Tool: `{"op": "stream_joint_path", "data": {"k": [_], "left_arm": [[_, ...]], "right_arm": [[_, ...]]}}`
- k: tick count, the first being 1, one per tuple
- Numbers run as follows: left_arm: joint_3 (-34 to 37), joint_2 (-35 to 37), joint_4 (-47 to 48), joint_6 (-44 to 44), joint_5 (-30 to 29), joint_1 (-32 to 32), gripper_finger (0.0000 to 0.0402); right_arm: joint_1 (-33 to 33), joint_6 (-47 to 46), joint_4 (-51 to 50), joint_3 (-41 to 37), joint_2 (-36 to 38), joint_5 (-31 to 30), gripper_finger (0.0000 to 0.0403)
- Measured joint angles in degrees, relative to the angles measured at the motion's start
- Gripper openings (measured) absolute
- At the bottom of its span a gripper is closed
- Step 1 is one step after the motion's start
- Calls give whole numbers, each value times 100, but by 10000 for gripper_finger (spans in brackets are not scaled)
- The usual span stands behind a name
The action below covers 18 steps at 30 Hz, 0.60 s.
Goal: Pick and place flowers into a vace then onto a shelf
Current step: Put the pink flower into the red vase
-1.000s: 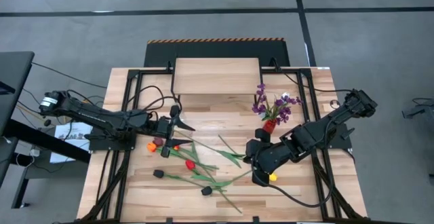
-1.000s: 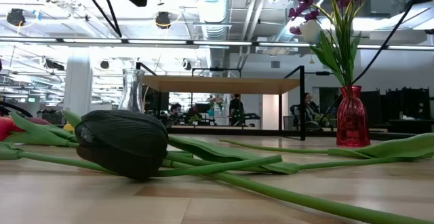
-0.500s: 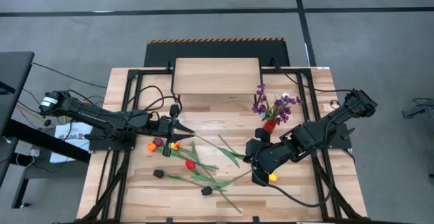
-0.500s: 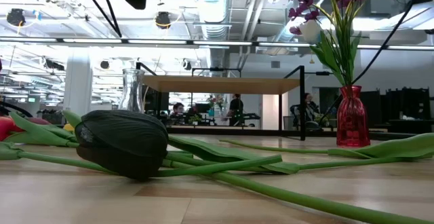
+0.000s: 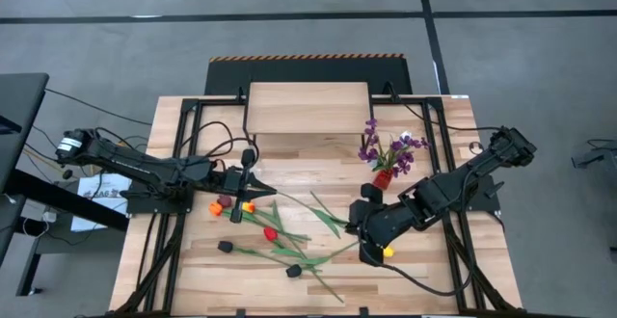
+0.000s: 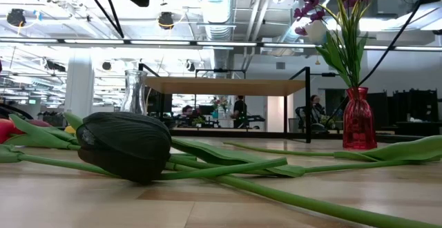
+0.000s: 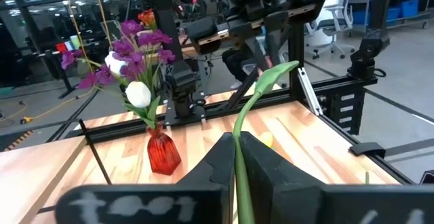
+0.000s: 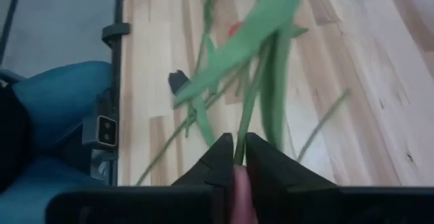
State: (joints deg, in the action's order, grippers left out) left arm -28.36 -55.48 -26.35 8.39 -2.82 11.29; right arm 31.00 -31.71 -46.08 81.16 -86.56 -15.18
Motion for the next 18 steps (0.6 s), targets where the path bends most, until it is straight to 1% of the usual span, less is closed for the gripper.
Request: {"op": "stream_joint_path", "data": {"k": [5,13,16,18], "left_arm": [[0,0,200,10,3,0,1],[2,9,343,-29,-28,1,0],[2,110,345,-47,-170,14,0],[4,255,354,-27,-268,90,0]], "right_arm": [[11,90,328,1,0,15,82],[-39,159,339,1,0,10,155],[-46,175,376,-1,35,-50,170],[-38,175,481,-1,90,-239,172]]}}
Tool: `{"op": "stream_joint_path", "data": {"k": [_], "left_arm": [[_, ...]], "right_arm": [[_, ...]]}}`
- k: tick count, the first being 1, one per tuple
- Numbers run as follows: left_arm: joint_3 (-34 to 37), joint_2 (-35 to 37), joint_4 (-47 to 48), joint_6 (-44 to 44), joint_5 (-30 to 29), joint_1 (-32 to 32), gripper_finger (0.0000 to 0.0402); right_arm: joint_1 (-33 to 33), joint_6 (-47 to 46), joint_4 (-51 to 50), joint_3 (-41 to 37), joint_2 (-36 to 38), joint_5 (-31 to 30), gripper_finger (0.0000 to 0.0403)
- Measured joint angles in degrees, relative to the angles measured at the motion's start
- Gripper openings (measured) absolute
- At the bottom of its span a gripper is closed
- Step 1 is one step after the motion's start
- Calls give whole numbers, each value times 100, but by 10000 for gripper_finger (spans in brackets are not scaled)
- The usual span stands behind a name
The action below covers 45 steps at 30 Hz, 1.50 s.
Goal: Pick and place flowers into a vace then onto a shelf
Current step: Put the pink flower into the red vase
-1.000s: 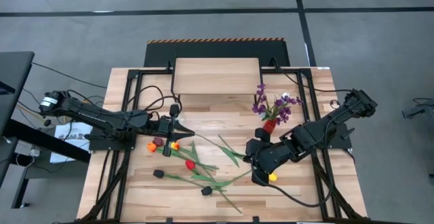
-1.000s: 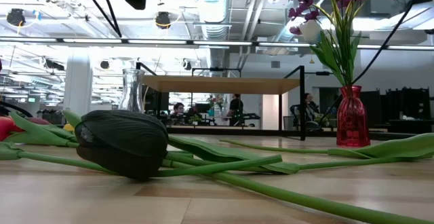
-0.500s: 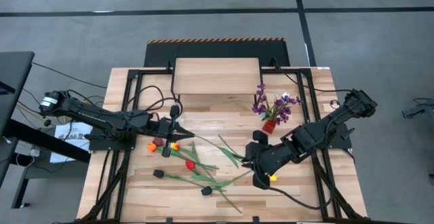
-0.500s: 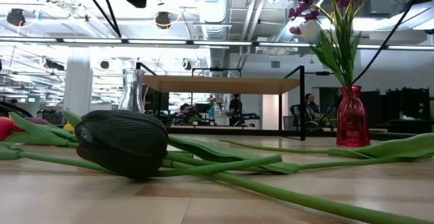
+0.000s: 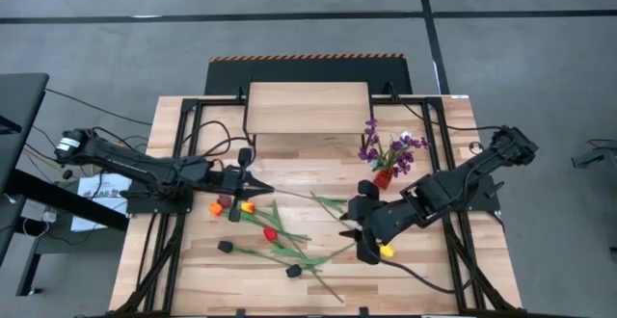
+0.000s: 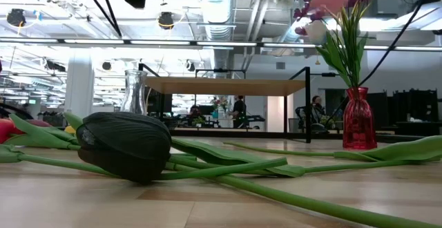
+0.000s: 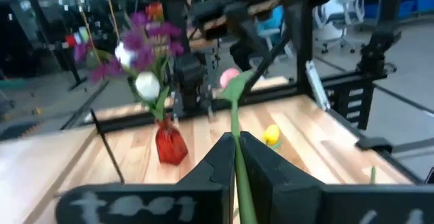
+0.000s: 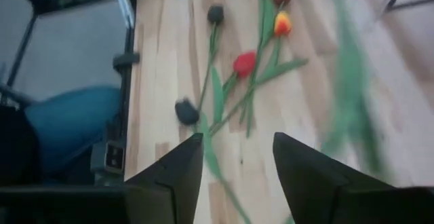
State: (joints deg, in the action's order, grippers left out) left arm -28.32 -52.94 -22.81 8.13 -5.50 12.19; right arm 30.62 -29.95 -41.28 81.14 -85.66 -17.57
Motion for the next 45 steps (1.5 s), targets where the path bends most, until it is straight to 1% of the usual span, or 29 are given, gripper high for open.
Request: {"op": "stream_joint_path", "data": {"k": [3,5,10,13,15,21,23,25,28,31,34,36,38,43,45], "left_arm": [[0,349,63,163,-209,193,0],[0,646,221,331,-450,370,0],[0,1314,297,709,-933,897,0],[0,1565,152,928,-1155,1198,0],[0,1643,-61,1068,-1193,1366,0],[0,1515,-992,1575,-1148,1747,0],[1,1390,-1319,1757,-1125,1832,0],[2,1240,-1686,1878,-956,1875,0],[2,891,-2261,1929,-696,1879,0],[2,479,-2852,1936,-577,1879,0],[2,15,-3576,1991,-303,1879,0],[2,-301,-4024,2058,-119,1879,0],[2,-559,-4392,2107,-23,1883,0],[2,-1006,-5082,2113,71,1868,0],[2,-1116,-5252,2104,195,1868,0]], "right_arm": [[103,-3,1,0,171,-354,166],[224,8,67,0,329,-709,159],[699,358,237,0,599,-1887,147],[1049,709,505,0,688,-2663,144],[1259,940,691,0,663,-3149,144],[1769,1266,1175,0,199,-4694,148],[1841,1268,1304,0,-54,-5220,148],[1854,1343,1520,0,-309,-5561,146],[1785,1610,2203,0,-660,-5987,142],[1620,2106,3341,0,-973,-6446,139],[1423,2974,4409,0,-1201,-6429,136],[1287,3523,5046,0,-1326,-6190,136],[1140,3951,5695,0,-1423,-5687,136],[919,5231,7306,0,-1637,-4110,136],[899,5799,7898,0,-1695,-3479,136]]}}
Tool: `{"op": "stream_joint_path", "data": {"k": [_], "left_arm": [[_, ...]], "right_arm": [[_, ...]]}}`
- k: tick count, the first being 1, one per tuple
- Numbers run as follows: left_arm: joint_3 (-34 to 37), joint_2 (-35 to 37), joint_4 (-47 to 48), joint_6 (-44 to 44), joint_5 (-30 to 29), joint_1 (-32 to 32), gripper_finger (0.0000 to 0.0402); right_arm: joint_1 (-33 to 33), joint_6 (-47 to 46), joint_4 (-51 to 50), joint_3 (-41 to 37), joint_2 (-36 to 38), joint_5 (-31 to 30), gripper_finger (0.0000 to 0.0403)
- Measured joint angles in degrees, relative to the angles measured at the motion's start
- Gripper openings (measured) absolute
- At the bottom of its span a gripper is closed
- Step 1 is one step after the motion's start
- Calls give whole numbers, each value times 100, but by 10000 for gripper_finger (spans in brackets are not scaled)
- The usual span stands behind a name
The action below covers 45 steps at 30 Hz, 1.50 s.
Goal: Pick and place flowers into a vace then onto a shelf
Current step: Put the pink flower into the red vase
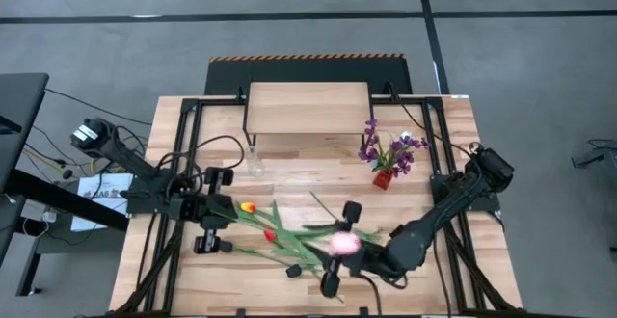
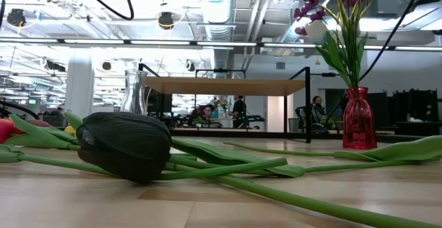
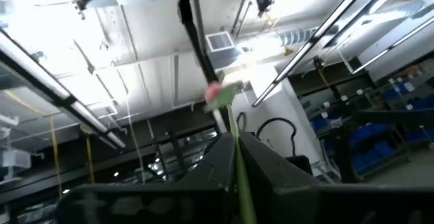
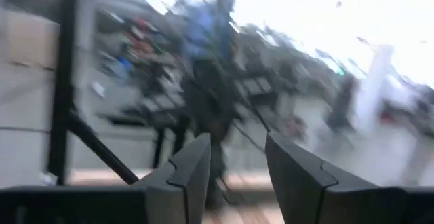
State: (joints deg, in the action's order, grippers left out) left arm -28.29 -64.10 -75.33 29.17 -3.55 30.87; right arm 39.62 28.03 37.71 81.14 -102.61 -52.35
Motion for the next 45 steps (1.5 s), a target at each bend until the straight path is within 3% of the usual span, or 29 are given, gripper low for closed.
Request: {"op": "stream_joint_path", "data": {"k": [4,11,33,40,45], "left_arm": [[-1,-91,-150,-104,55,0,0],[0,-92,-149,-231,223,0,0],[-2,-92,8,-230,1,0,0],[-2,-92,8,-231,-15,0,0],[-2,-92,6,-234,-28,-28,0]], "right_arm": [[9,392,533,0,7,930,136],[-100,960,1042,0,14,1567,136],[-950,496,1434,0,16,3814,136],[-952,496,1511,0,16,3901,132],[-1018,494,1511,0,18,3942,102]]}}
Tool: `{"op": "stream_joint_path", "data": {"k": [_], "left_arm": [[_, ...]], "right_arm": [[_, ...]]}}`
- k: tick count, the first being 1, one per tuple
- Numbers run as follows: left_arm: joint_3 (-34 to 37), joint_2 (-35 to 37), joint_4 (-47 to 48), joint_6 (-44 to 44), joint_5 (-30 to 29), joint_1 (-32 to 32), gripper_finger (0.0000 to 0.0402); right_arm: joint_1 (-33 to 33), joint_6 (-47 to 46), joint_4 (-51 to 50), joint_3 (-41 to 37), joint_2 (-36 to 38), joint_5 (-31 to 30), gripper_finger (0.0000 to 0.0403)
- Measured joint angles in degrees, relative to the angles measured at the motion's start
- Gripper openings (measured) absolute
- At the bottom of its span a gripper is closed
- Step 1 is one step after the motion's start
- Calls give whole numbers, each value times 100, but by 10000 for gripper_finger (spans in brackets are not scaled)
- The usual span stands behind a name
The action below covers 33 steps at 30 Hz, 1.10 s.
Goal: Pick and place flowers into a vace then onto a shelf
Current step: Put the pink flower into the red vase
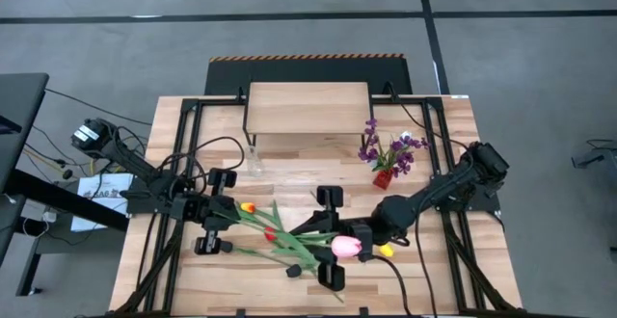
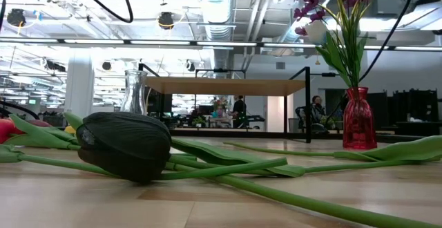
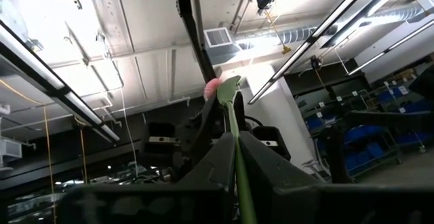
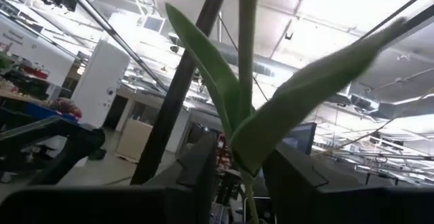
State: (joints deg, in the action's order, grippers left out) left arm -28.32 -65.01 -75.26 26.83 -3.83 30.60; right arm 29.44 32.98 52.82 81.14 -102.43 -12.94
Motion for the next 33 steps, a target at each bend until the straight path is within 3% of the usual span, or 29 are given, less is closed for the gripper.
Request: {"op": "stream_joint_path", "data": {"k": [7,13,18,25,33], "left_arm": [[0,0,50,-274,7,-140,0],[0,2,275,-548,-45,-193,15],[0,13,450,-630,-477,-193,49],[-4,17,933,-408,-1707,-197,144],[-4,17,1250,-321,-2766,-230,213]], "right_arm": [[-123,4,16,0,2,302,14],[-140,2,-89,0,13,273,5],[-109,25,-136,0,27,150,3],[97,298,-787,0,375,-780,1],[362,485,-2318,0,1249,-2629,1]]}}
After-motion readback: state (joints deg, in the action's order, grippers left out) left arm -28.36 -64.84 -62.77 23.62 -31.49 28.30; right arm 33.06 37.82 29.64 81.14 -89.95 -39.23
